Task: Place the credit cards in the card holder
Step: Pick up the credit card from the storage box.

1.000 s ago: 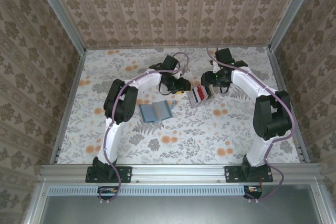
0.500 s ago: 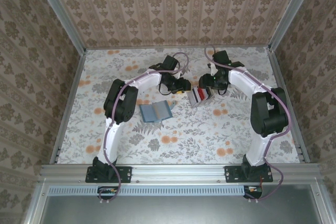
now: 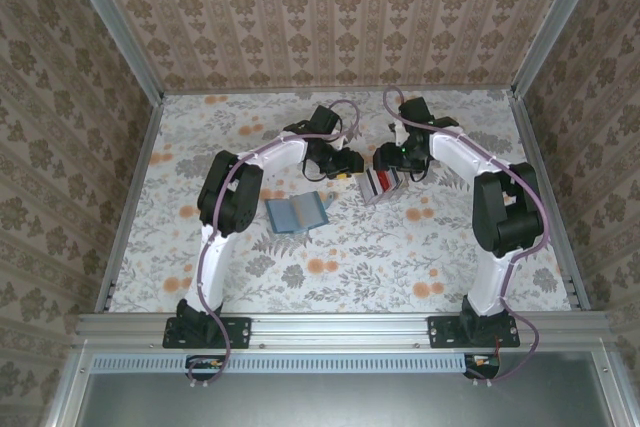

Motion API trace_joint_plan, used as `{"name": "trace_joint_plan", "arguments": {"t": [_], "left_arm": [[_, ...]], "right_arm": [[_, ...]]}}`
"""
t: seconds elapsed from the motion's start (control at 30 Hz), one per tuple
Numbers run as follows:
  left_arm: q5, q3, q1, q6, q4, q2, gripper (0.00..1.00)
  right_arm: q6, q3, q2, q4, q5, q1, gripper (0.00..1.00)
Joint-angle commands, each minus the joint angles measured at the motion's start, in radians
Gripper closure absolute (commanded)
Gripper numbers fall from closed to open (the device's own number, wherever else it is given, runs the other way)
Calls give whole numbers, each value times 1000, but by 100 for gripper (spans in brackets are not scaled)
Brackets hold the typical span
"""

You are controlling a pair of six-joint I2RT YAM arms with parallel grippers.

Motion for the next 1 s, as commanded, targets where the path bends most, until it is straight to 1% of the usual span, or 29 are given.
{"name": "trace_joint_plan", "arguments": {"t": [0.0, 0.33, 0.63, 0.77, 0.83, 0.9, 0.97], "left_arm": [[12, -18, -10, -9, 2, 30, 53], [12, -23, -12, -16, 12, 33, 53], [11, -22, -13, -16, 13, 31, 53], [12, -22, -13, -15, 13, 30, 53], [11, -24, -12, -15, 10, 30, 53], [11, -24, -13, -15, 11, 30, 53], [11, -24, -12, -16, 12, 30, 53]], "right_arm": [[4, 20, 22, -28, -26, 21, 34], [5, 26, -50, -51, -19, 20, 34], [2, 24, -62, -55, -13, 20, 35], [-6, 24, -55, -63, 2, 20, 39], [-9, 26, -57, -66, 17, 20, 43], [-13, 28, -60, -70, 23, 20, 45], [-15, 32, -65, -72, 28, 17, 49]]}}
